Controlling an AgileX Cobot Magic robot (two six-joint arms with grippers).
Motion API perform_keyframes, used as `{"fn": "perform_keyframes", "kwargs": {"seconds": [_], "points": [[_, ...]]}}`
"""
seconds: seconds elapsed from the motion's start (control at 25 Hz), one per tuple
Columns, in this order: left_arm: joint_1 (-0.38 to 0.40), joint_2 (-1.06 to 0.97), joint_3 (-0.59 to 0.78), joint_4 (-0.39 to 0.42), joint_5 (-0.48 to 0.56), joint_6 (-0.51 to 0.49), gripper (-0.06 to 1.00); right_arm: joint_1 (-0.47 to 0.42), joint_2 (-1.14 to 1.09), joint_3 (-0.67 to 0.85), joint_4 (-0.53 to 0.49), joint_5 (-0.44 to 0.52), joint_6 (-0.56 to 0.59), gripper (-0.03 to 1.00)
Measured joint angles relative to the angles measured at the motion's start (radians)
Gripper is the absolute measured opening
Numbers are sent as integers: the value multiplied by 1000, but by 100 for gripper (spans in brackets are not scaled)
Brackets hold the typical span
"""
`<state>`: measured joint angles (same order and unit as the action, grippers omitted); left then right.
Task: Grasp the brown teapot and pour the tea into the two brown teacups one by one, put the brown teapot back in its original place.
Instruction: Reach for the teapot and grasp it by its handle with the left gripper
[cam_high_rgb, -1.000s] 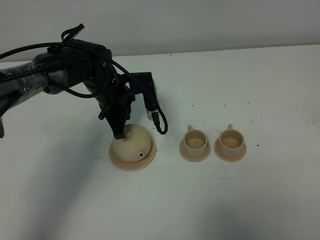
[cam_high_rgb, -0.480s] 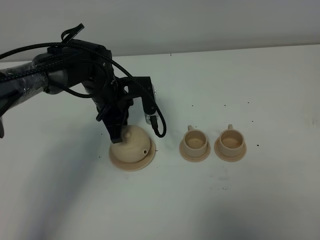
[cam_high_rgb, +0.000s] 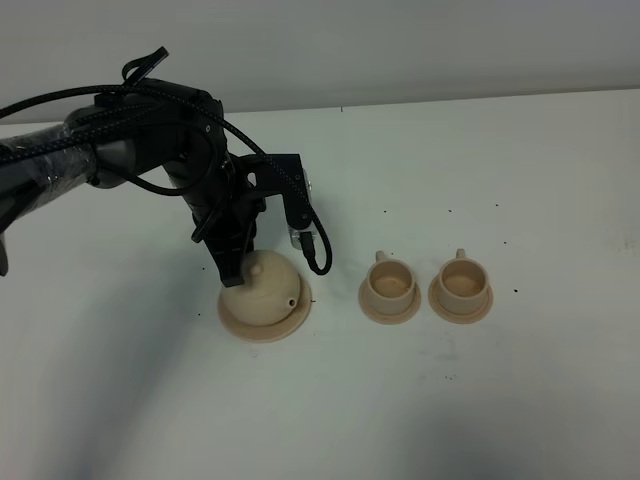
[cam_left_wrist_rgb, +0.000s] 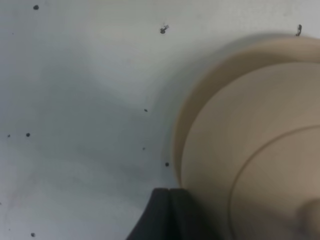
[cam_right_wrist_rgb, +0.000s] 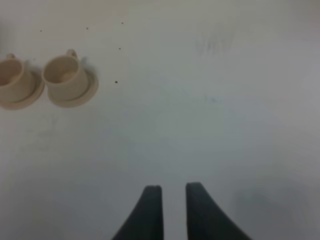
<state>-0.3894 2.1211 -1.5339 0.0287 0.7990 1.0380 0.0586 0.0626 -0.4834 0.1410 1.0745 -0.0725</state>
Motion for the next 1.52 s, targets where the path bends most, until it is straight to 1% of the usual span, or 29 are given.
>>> {"fn": "perform_keyframes", "kwargs": {"seconds": [0.16,0.36,0.4,0.48,0.56,0.6,0.68,0.76,0.8,0.96,1.08,1.16,1.28,1.4,1.44,1.52], "points": [[0,0,0,3,-2,-5,-1,0,0,0,0,0,0,13],[5,0,-5,6,-66,-20,-1,0,0,0,0,0,0,13],[8,0,-13,5,-65,-22,-1,0,0,0,0,0,0,13],[19,0,-51,-1,-40,-23,-1,0,0,0,0,0,0,13],[24,0,-102,-5,23,-16,-1,0,0,0,0,0,0,13],[25,0,-131,-12,80,7,-1,0,0,0,0,0,0,13],[26,-4,-183,-46,210,89,-1,0,0,0,0,0,0,13],[27,-5,-236,-89,345,195,-1,0,0,0,0,0,0,13],[29,-7,-269,-114,375,241,-1,0,0,0,0,0,0,13],[30,-21,-363,-184,395,332,-1,0,0,0,3,0,0,14],[30,-24,-378,-210,396,371,-1,0,0,0,3,0,0,14],[30,-20,-378,-195,396,388,-1,0,0,0,3,0,0,15],[30,-15,-378,-112,396,478,-1,0,0,0,3,0,0,15],[28,-15,-378,-12,396,643,0,0,0,0,3,0,0,15],[28,-15,-378,1,396,703,0,0,0,0,3,0,0,16],[28,-15,-378,-5,396,794,1,0,0,0,3,0,0,16]]}}
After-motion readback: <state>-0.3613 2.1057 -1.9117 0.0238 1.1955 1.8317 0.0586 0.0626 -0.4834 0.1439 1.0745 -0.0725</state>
